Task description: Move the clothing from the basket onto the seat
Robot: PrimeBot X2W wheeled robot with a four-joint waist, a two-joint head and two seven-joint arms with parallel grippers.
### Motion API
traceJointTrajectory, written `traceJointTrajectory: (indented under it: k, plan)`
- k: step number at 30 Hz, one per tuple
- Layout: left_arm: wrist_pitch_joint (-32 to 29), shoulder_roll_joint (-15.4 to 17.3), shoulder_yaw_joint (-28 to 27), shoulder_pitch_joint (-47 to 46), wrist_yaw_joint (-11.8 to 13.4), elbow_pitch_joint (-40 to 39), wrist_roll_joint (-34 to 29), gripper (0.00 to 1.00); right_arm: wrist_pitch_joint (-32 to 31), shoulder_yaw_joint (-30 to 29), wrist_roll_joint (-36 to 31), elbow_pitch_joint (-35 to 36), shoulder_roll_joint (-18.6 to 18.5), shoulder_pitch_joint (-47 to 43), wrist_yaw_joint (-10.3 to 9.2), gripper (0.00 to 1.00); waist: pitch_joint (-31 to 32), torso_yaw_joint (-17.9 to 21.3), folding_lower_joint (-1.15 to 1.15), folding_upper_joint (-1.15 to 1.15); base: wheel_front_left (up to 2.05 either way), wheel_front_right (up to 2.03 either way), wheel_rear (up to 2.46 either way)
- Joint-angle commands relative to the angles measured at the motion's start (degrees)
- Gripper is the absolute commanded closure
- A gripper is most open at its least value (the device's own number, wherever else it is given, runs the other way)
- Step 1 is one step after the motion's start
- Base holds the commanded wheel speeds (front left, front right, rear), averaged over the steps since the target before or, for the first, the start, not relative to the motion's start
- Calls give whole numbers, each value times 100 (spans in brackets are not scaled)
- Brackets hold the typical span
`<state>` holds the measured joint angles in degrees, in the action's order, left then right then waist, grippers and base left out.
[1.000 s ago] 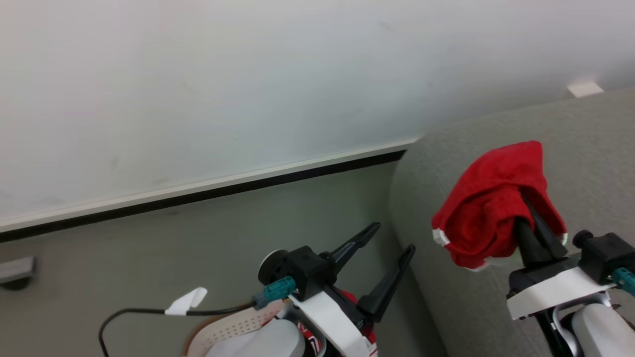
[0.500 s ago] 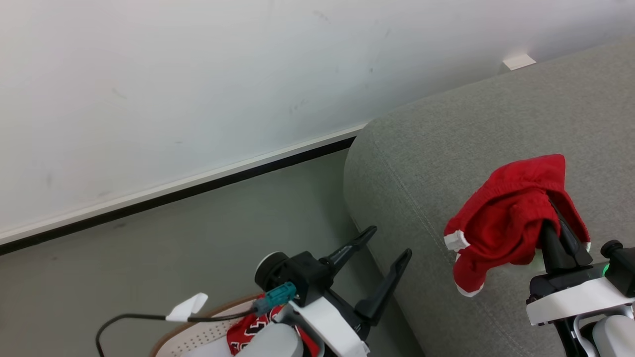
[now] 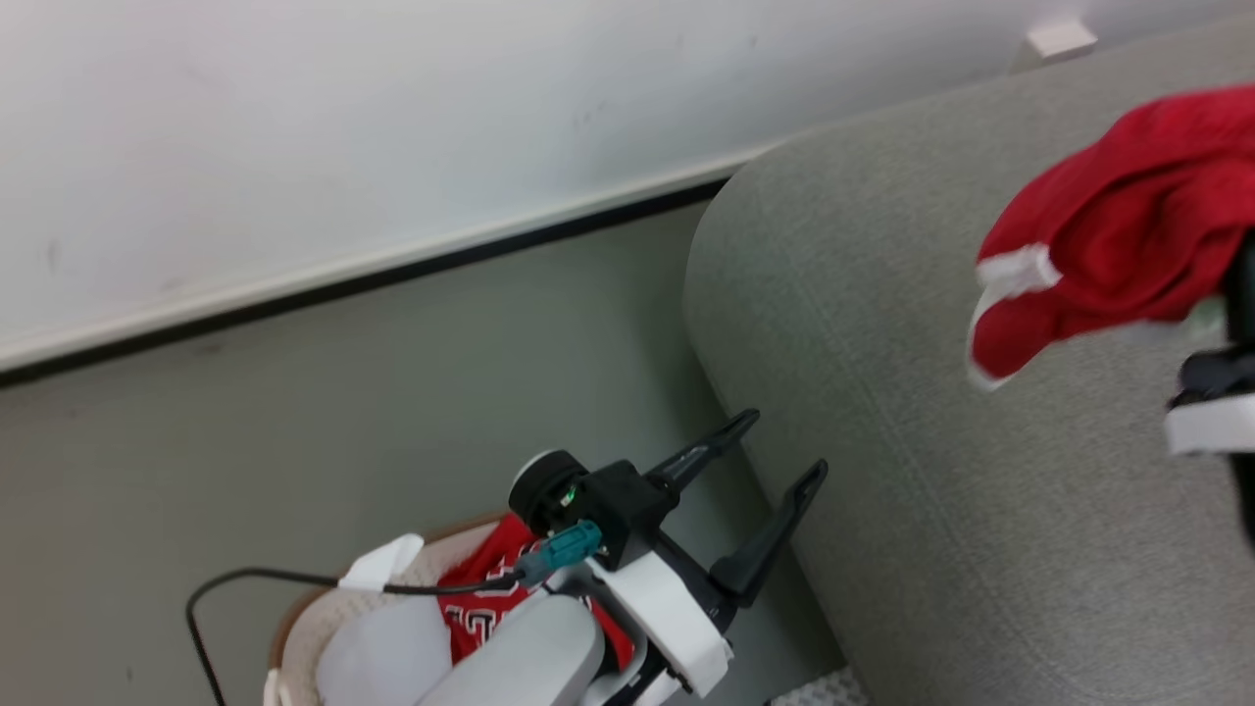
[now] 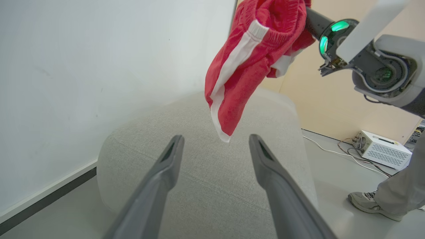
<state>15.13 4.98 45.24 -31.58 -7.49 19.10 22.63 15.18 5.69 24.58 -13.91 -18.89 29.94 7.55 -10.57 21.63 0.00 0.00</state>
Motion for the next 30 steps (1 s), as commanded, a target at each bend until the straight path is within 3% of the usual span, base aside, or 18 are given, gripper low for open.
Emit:
traceJointTrajectory:
  k: [1,4,7,15,21,26,30]
  plan:
    - [3,79,19,-127,6,19,-62,0,-6,-97,131,-72,-125,228,-12,100,-462,-252,0,0,0,0,0]
    - [3,126,62,-360,6,27,-83,0,-6,-339,743,-236,-261,684,-12,100,-922,-490,0,0,0,0,0]
    - [3,174,70,-583,6,22,-131,0,-4,-486,1083,-570,-767,1168,-12,100,-1384,-735,0,0,0,0,0]
    - [4,259,20,-948,5,-21,-294,0,-5,-807,1020,-1732,-1532,2293,-12,100,-2260,-1255,0,0,0,0,0]
    - [3,234,-130,-979,4,-58,-325,0,-166,-372,586,-2940,-1844,2729,-12,100,-2507,-1534,0,0,0,0,0]
    - [3,257,-183,-882,4,-37,-359,0,-639,189,532,-3876,-1852,2919,-12,100,-2526,-1618,0,0,0,0,0]
    - [3,210,-241,-856,4,-49,-343,0,-1024,486,912,-4275,-1915,2905,-13,67,-2494,-1679,0,0,0,0,0]
